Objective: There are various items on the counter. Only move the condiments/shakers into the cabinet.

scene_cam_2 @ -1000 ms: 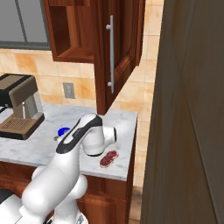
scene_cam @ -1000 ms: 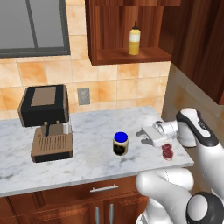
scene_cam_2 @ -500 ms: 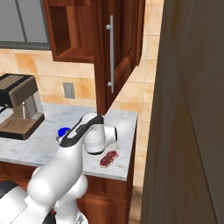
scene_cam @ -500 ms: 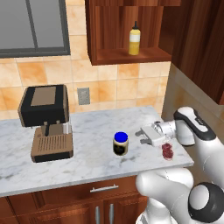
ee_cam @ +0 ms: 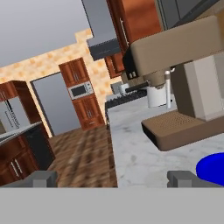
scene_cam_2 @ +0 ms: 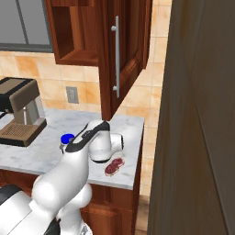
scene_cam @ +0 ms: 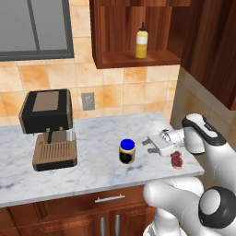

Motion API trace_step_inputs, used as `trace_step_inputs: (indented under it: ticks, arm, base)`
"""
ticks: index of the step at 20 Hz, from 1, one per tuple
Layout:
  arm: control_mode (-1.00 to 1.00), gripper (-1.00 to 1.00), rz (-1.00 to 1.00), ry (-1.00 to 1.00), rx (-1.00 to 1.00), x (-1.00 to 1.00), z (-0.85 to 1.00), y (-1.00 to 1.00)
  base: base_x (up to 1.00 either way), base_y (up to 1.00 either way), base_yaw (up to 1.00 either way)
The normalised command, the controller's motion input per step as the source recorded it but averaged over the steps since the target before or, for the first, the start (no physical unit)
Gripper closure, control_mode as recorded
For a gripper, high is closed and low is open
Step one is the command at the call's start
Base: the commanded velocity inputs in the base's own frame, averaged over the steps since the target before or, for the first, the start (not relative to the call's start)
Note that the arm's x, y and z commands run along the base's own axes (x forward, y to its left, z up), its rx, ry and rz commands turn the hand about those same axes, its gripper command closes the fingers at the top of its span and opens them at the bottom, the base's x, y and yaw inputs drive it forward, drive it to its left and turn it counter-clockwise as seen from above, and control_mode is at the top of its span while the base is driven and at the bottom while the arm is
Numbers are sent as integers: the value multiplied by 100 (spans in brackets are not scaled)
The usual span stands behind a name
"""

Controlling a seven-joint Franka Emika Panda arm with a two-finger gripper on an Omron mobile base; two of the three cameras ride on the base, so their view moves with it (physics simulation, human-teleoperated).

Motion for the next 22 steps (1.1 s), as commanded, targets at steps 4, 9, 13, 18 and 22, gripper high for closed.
trace_step_inputs:
  ticks: [4,9,13,18,22]
  arm:
    - [-100,-100,0,0,0,1,-1,5]
    - [-100,-100,0,0,0,2,-2,2]
    - [-100,-100,0,0,0,3,0,4]
    - [-100,-100,0,0,0,6,0,14]
    - [-100,-100,0,0,0,8,-1,15]
  base:
    - [0,0,0]
    - [0,0,0]
    - [0,0,0]
    - [0,0,0]
    - [0,0,0]
